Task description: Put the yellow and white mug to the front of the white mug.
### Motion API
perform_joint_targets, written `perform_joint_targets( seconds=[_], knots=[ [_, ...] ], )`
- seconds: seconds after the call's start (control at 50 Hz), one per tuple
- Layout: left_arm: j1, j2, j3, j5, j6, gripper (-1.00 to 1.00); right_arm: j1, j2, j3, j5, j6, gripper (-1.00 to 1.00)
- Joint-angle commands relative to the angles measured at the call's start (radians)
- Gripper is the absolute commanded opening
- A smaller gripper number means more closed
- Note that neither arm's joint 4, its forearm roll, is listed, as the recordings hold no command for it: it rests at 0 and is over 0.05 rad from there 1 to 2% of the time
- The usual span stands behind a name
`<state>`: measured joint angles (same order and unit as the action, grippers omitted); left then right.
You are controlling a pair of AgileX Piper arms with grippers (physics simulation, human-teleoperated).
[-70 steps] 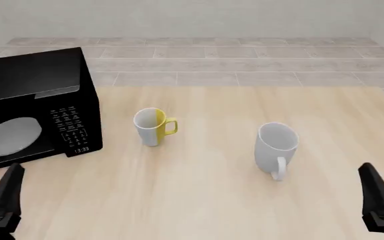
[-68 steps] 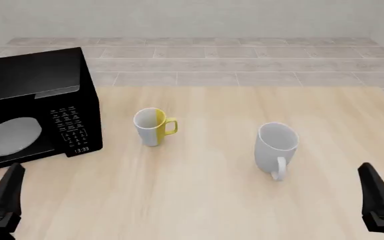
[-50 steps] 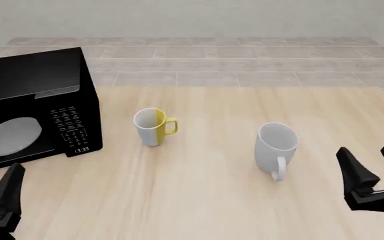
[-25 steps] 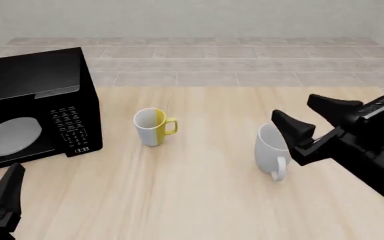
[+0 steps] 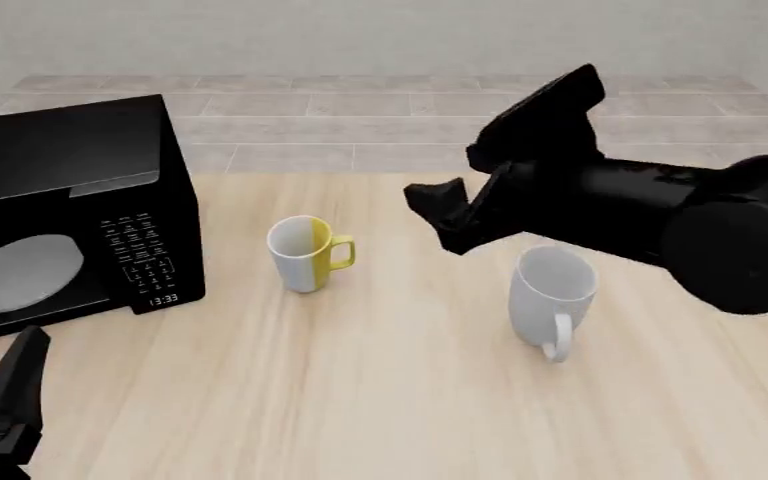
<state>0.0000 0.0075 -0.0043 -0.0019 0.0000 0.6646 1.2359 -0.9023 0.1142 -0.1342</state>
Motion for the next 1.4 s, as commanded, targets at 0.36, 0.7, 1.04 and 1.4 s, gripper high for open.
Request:
perform_joint_targets(
  seconds=[0.36,0.7,1.04,1.4],
  knots=[
    [0.0,0.0,0.0,0.0,0.0,1.0,0.003,0.4,-0.559,0.516,-0.147,1.0],
    [0.0,0.0,0.0,0.0,0.0,1.0,-0.05,0.608,-0.764,0.628,-0.284,1.0],
    [0.0,0.0,0.0,0.0,0.0,1.0,0.004,0.726,-0.811,0.64,-0.281,1.0],
    [0.0,0.0,0.0,0.0,0.0,1.0,-0.04,0.841,-0.917,0.7,-0.339,1.0]
  ],
)
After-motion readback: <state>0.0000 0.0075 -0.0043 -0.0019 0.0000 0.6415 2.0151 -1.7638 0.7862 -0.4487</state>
